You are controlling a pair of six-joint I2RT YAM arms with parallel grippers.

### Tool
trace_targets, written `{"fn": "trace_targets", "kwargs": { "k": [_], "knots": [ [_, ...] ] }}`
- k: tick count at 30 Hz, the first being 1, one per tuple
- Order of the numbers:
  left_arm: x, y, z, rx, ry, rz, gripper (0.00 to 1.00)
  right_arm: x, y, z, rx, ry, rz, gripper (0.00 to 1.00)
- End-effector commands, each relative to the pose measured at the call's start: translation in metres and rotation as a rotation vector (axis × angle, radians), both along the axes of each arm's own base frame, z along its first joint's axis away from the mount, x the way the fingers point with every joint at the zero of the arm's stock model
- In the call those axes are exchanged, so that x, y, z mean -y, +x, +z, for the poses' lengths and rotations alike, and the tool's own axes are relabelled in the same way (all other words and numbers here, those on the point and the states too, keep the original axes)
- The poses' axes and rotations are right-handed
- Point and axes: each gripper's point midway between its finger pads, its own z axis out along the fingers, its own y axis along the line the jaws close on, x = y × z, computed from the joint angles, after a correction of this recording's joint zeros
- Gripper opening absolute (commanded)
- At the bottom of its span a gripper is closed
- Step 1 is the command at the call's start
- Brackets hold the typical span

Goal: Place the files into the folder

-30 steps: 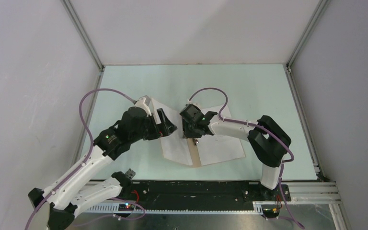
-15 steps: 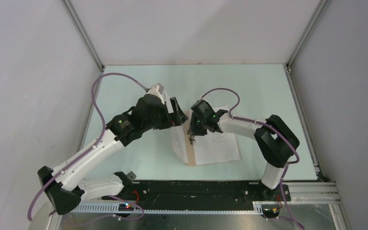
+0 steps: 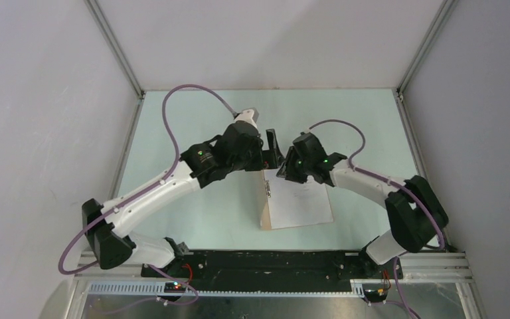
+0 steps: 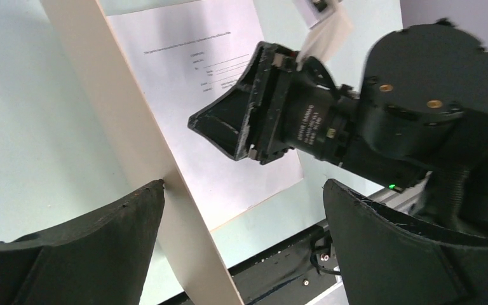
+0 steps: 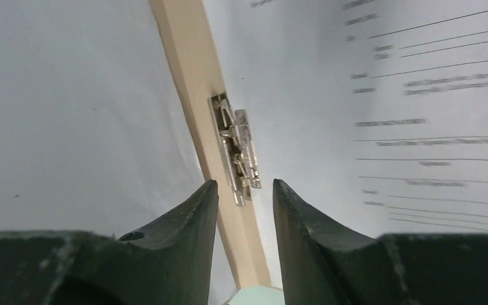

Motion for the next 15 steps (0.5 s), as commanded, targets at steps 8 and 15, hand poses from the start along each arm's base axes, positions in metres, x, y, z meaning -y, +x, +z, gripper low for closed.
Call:
{"fn": "trace_targets", "kwargs": {
  "k": [8, 15],
  "knots": [
    [0.06, 0.003, 0.014, 0.083, 0.021, -0.117, 0.98, 0.106, 0.008, 0.063, 0.191, -0.091, -0.219, 0.5],
    [0.091, 0.003, -0.002, 0.068, -0.025, -0.185, 0.98, 0.156, -0.007, 0.082, 0.232, -0.142, -0.311, 0.53]
  ]
}}
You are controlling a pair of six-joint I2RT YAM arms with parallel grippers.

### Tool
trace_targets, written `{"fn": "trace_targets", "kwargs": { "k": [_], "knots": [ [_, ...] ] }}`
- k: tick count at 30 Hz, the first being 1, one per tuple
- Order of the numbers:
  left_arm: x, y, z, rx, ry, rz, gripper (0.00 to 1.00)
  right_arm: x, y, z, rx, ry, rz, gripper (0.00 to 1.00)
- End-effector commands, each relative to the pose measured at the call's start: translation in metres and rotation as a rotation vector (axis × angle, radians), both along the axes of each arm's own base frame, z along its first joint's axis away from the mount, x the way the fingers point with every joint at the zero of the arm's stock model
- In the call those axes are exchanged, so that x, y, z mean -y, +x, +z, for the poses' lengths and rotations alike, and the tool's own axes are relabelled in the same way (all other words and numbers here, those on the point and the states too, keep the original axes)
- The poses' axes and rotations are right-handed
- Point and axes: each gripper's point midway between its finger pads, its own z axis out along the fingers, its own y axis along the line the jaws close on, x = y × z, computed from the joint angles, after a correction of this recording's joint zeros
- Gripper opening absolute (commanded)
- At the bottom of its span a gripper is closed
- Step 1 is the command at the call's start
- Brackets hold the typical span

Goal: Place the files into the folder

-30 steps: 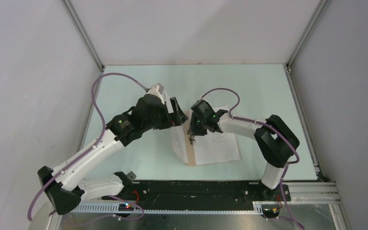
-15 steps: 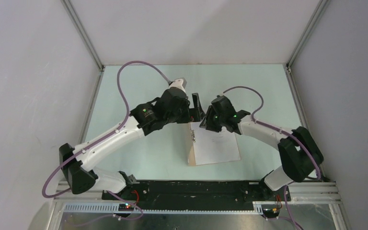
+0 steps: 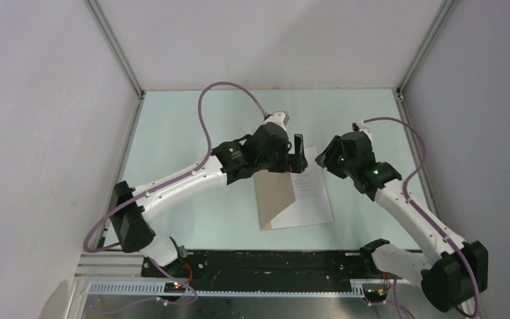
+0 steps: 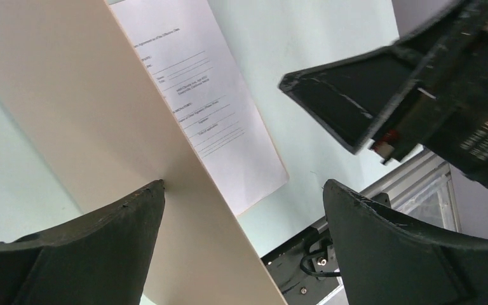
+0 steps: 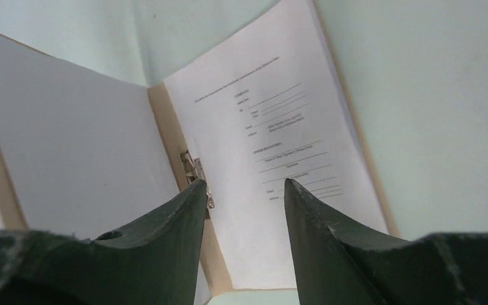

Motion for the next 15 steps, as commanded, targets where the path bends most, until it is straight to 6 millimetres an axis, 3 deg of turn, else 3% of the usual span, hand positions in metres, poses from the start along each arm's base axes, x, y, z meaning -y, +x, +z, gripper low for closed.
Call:
{"fn": "trace_targets", "kwargs": {
  "k": [1, 9, 15],
  "knots": [
    [0.027, 0.005, 0.01, 0.042, -0.073, -0.056, 0.98, 0.033, -0.015, 0.003, 0.009, -0.071, -0.059, 0.53],
    [0.054, 0.006, -0.01, 0.026, -0.134, -0.119, 0.98, 0.051, -0.031, 0.012, 0.034, -0.077, -0.095, 0.58],
    [0.074, 0.018, -0.042, -0.028, -0.295, -0.109, 0.98, 0.063, -0.047, 0.019, 0.052, -0.091, -0.119, 0.65]
  ]
}}
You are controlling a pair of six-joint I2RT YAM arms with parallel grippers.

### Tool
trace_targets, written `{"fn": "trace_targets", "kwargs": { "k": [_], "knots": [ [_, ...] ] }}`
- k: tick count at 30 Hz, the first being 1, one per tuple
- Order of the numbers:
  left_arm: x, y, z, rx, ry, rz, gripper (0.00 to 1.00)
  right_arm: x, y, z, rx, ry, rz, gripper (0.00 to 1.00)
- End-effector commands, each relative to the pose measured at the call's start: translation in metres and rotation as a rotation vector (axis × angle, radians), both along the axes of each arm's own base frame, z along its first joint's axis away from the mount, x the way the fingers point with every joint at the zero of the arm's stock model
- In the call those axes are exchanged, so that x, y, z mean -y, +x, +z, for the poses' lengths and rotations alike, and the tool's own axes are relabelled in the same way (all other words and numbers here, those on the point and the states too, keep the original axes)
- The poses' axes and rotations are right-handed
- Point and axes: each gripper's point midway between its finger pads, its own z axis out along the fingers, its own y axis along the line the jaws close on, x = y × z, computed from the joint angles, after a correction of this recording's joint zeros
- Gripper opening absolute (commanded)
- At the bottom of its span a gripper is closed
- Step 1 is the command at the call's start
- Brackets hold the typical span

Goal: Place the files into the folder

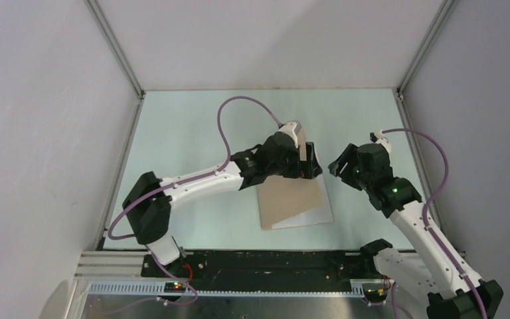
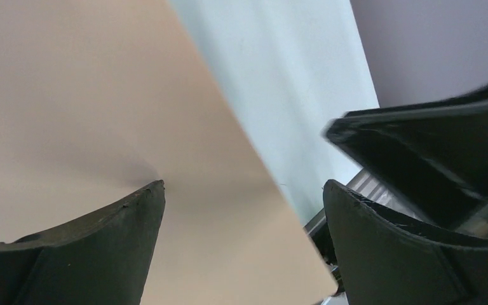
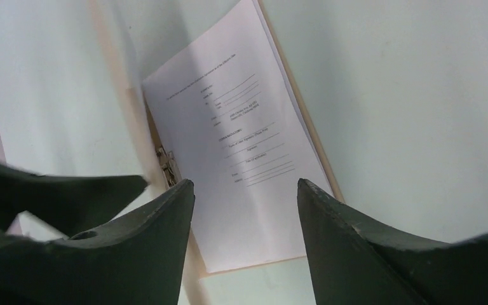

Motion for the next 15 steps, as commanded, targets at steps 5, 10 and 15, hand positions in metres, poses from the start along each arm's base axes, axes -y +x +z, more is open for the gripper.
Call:
{"fn": "trace_targets", "kwargs": {
  "k": [5, 10, 15],
  "knots": [
    [0.011, 0.026, -0.037, -0.029, -0.136, 0.039, 0.98, 0.018, -0.015, -0.001, 0.004, -0.046, -0.041, 0.66],
    [-0.004, 0.032, -0.081, -0.091, -0.091, 0.067, 0.98, 0.006, -0.01, -0.03, -0.046, -0.041, -0.004, 0.67],
    [-0.027, 0.034, -0.119, -0.159, -0.039, 0.086, 0.98, -0.012, -0.004, -0.06, -0.071, -0.041, 0.044, 0.67]
  ]
}}
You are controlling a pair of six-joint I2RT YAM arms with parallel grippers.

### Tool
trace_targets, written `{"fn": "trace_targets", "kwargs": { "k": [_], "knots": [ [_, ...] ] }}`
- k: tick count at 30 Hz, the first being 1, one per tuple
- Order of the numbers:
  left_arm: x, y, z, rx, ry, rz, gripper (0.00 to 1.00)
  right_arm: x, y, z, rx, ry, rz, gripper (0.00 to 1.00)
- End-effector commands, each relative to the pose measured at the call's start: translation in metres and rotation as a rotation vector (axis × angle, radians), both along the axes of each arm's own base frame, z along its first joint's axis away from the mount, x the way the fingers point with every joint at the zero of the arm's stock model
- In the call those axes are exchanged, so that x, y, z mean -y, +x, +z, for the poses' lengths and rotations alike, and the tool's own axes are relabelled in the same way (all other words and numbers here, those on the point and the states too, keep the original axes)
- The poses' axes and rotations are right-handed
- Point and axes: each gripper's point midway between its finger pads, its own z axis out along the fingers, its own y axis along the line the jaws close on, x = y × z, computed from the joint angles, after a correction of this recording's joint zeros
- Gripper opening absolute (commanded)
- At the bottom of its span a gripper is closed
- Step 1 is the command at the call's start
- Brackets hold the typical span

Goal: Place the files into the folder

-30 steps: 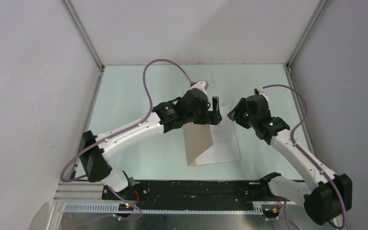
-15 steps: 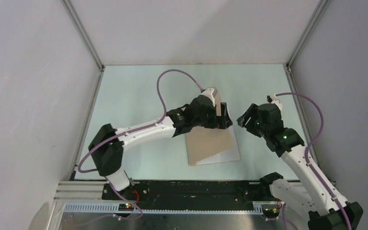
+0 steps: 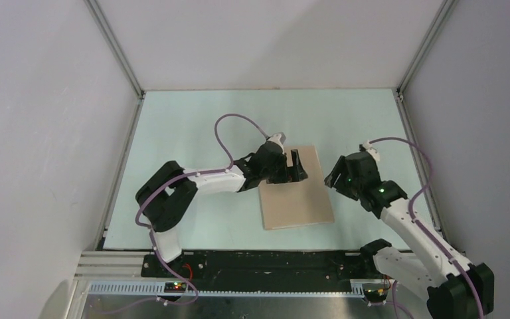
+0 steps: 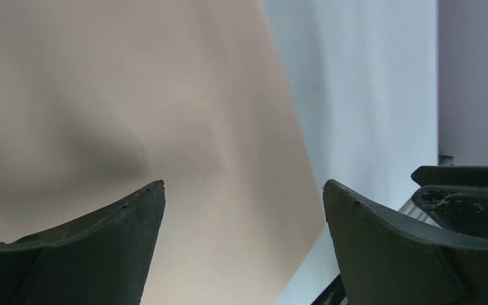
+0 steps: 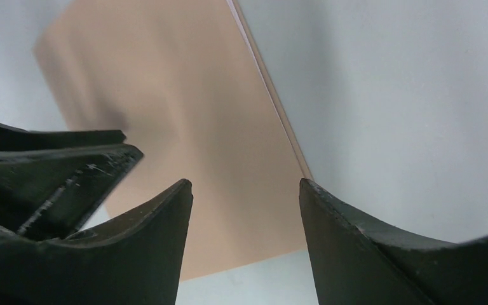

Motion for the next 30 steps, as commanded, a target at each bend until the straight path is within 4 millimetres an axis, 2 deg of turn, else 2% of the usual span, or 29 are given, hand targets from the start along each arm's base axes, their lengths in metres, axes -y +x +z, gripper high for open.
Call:
{"fn": "trace_targets", "kwargs": {
  "k": [1, 5, 10, 13, 14, 17, 20, 23, 24, 26, 30],
  "knots": [
    [-0.013, 0.004, -0.021, -0.039, -0.005, 0.01, 0.98, -0.019, 0.009, -0.016, 0.012, 0.007, 0.044, 0.67],
    [-0.028, 0.006, -0.037, -0.072, 0.02, 0.014, 0.98, -0.031, 0.005, -0.036, -0.021, -0.005, 0.058, 0.68],
    [-0.041, 0.013, -0.034, -0.065, 0.047, 0.01, 0.98, -0.046, 0.0, -0.046, -0.033, 0.001, 0.081, 0.68],
    [-0.047, 0.023, -0.018, -0.025, 0.091, -0.007, 0.98, -0.05, 0.001, -0.043, -0.025, 0.016, 0.094, 0.68],
    [-0.051, 0.02, -0.015, -0.032, 0.118, -0.011, 0.98, -0.051, 0.001, -0.042, -0.019, 0.02, 0.098, 0.68],
    [-0.056, 0.026, 0.02, 0.039, 0.136, -0.015, 0.98, -0.053, 0.001, -0.031, 0.006, 0.045, 0.116, 0.68],
    [-0.082, 0.024, 0.061, 0.116, 0.16, 0.054, 0.98, -0.049, 0.004, -0.016, 0.035, 0.081, 0.121, 0.7],
    [-0.115, 0.017, 0.079, 0.166, 0.218, 0.133, 0.98, -0.049, 0.005, -0.001, 0.068, 0.129, 0.141, 0.78],
    [-0.127, 0.011, 0.092, 0.185, 0.221, 0.154, 0.98, -0.046, 0.006, 0.006, 0.092, 0.138, 0.14, 0.81],
    [-0.155, 0.001, 0.093, 0.204, 0.269, 0.212, 0.98, -0.045, 0.006, 0.02, 0.136, 0.156, 0.151, 0.88],
    [-0.194, -0.015, 0.105, 0.27, 0.301, 0.273, 0.98, -0.04, 0.007, 0.041, 0.2, 0.17, 0.147, 0.95]
  ]
}}
